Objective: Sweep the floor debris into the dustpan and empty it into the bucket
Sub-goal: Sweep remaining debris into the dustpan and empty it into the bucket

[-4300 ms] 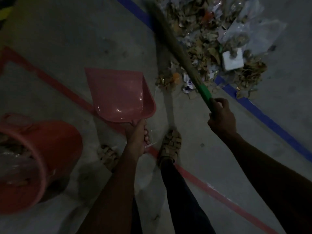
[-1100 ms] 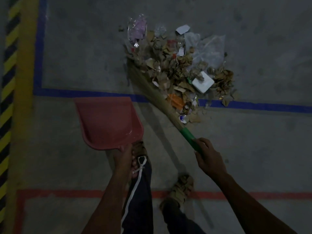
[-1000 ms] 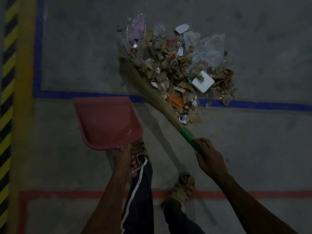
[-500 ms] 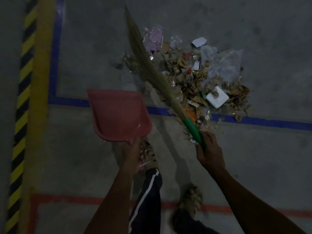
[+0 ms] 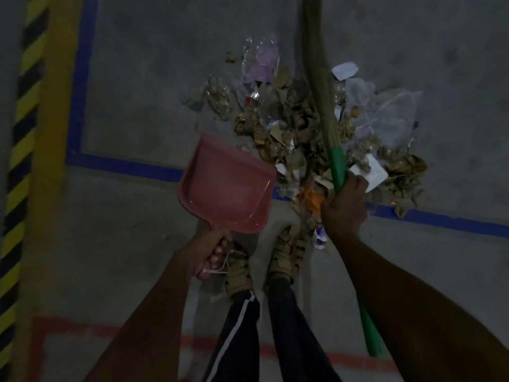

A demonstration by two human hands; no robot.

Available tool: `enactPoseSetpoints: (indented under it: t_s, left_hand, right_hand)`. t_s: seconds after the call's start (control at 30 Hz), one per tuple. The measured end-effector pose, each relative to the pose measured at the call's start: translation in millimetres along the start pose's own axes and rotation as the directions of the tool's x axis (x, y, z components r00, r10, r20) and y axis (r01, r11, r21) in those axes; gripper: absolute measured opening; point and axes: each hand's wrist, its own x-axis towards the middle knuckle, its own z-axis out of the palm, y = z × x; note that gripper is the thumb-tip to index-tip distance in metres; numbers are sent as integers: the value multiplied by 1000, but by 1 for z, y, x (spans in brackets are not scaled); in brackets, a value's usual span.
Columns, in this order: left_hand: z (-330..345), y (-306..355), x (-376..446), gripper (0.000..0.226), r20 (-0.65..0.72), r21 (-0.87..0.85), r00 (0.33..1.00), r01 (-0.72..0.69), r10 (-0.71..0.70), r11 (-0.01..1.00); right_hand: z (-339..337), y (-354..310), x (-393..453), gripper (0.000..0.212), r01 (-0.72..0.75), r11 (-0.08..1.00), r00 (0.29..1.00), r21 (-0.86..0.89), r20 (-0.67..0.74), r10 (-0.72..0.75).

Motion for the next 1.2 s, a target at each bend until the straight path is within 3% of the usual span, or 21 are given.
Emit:
enactPoseSetpoints:
  t_s: [0.1, 0.2, 0.33, 0.5, 0.63, 0.83, 0.97, 1.2]
  left_hand:
    - [3, -6, 27, 33, 44, 87, 995, 81, -85, 993]
    - [5, -11, 64, 30, -6, 121, 993, 117, -118, 986]
    - [12, -23, 98, 32, -23, 90, 990, 143, -142, 986]
    - [17, -25, 128, 34, 40, 33, 989, 138, -139, 990]
    - [14, -15, 147, 34, 39, 68, 991, 128, -130, 989]
    - [11, 20, 172, 36, -9, 279, 992, 120, -122, 953]
    - [18, 46, 182, 36, -34, 399, 994, 107, -102, 911]
    - [41, 74, 193, 40, -27, 468, 999, 41, -32, 883]
  right_hand:
    - [19, 6, 22, 57, -61, 998, 996, -20, 67, 63]
    - [35, 14, 53, 74, -75, 997, 990, 8, 121, 74]
    - [52, 32, 63, 74, 38, 998, 985, 48, 165, -46]
    - [70, 44, 76, 61, 131, 991, 986, 20, 101, -133]
    - [87, 54, 91, 76, 208, 977, 977, -50, 66, -204]
    - [104, 77, 95, 78, 100, 990, 995, -95, -18, -102]
    - [115, 100, 82, 74, 131, 985, 991, -115, 51, -126]
    - [111, 132, 59, 76, 404, 908, 895, -109, 253, -367]
